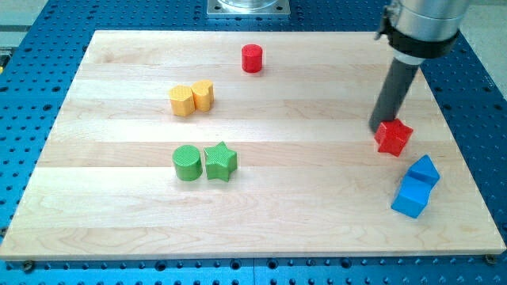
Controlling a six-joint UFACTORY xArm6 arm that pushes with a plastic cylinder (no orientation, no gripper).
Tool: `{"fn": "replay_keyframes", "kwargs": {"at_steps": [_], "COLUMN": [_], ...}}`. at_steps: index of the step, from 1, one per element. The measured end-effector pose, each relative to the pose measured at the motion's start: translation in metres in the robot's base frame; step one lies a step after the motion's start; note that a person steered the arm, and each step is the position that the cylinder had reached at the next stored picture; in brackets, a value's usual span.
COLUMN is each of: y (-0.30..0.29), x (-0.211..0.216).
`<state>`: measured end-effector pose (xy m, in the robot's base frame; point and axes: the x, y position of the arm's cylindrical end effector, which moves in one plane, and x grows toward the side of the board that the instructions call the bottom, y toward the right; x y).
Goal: Adjust the triangle in between the red star and cube
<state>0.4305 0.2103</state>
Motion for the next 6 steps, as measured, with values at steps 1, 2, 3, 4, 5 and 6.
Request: {"fn": "replay_keyframes", "kwargs": {"at_steps": [1,2,3,4,5,6], "y": [0.056,0.097,0.086,0.045,0.025,0.036], "x": [0.013,0.054,0.121,0.117,0.107,0.107]}}
